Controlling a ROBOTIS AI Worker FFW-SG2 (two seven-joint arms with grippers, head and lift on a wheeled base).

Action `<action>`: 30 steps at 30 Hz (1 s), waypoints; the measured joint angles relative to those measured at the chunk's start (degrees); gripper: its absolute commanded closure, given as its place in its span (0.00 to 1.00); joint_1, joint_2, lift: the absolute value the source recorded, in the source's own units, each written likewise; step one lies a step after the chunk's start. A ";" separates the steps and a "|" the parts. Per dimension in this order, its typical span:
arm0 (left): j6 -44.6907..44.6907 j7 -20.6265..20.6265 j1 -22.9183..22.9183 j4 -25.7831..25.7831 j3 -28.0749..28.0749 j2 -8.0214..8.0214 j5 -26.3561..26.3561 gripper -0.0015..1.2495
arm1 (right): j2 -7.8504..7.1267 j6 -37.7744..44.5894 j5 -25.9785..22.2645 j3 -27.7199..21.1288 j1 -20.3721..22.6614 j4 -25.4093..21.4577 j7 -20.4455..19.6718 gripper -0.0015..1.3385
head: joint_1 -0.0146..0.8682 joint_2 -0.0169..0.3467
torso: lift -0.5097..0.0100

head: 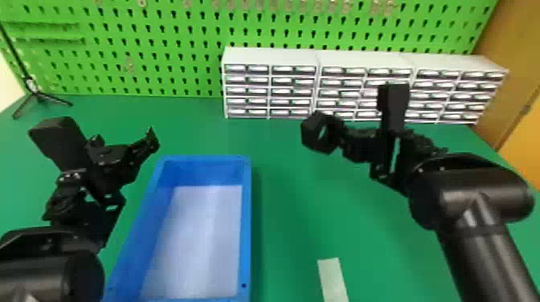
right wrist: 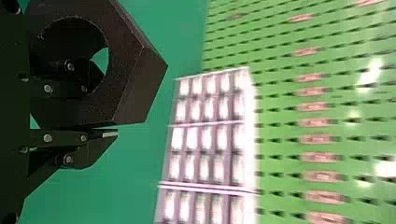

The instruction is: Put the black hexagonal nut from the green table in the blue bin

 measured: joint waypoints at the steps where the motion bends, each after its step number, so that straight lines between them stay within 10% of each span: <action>1: 0.00 0.00 0.02 0.00 0.03 0.00 0.00 0.10 | 0.08 -1.56 -0.74 -0.24 0.04 -0.31 0.00 0.73 | 0.80 0.07 | 0.79; 15: 0.02 0.07 0.12 0.00 0.23 0.00 -0.21 0.10 | 1.53 -18.31 -12.01 4.00 0.65 -0.66 -0.77 0.73 | 0.80 0.07 | 0.79; 30: 0.01 0.24 0.12 0.00 0.29 -0.02 -0.70 0.10 | -1.04 -20.09 -22.76 19.16 -1.60 0.72 -1.51 0.73 | 0.80 0.07 | 0.79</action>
